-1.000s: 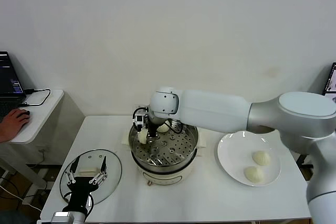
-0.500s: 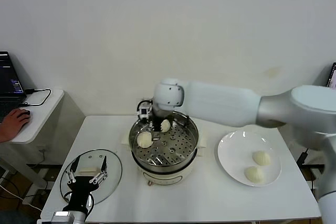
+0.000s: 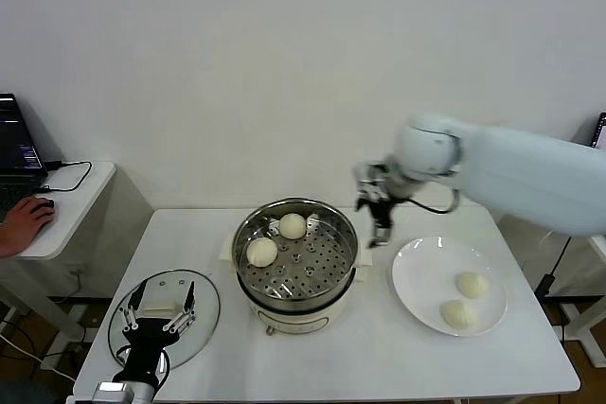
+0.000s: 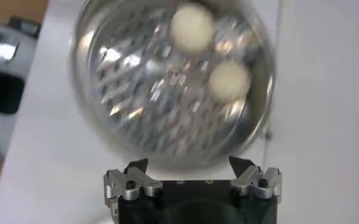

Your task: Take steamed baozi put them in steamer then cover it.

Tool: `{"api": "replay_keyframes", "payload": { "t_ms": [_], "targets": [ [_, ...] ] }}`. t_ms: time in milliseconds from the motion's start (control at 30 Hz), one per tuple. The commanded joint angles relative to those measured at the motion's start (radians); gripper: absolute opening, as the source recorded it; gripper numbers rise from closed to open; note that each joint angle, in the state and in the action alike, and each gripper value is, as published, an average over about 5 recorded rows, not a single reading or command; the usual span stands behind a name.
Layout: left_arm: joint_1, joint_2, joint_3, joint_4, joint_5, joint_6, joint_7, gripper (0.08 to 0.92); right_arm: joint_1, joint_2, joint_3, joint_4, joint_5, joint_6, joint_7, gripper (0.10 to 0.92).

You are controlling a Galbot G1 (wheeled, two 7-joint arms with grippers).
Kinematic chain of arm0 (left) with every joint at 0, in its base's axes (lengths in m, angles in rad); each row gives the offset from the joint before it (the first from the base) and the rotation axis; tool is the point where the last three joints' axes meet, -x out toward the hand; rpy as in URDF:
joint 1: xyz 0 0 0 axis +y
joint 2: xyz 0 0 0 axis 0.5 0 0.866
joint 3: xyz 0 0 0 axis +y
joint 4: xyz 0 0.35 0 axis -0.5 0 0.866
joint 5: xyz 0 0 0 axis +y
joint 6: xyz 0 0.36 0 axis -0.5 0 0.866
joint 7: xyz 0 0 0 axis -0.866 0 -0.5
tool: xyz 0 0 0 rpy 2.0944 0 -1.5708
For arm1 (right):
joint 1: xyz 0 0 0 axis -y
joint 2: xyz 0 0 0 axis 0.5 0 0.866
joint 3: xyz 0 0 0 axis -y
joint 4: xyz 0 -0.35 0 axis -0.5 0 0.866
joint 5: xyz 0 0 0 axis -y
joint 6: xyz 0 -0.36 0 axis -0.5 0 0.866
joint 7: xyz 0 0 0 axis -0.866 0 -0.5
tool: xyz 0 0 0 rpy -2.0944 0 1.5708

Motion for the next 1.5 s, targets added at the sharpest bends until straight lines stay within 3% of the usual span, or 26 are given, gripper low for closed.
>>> {"api": "replay_keyframes", "payload": {
  "t_ms": [33,333,833,1500],
  "targets": [
    [0.004,-0.002,0.002,0.003,0.003,0.001,0.0,0.823,-0.28,-0.415,0.174,0.129,-0.285,0.201,-0.104,0.823],
    [0.025,-0.014,-0.001,-0.005,0.019,0.001,0.0,0.823,-0.713,-0.436,0.475,0.056,-0.411,0.241,-0.042,0.823],
    [0.049,-0.032,-0.008,-0.007,0.027,-0.002,-0.002,0.823,-0.794,-0.271,0.508,-0.068,-0.449,0.211,0.015,0.823],
    [0.032,-0.029,-0.008,0.015,0.026,-0.001,0.0,0.823,-0.823,-0.191,0.519,-0.146,-0.458,0.185,0.041,0.799]
  ]
}}
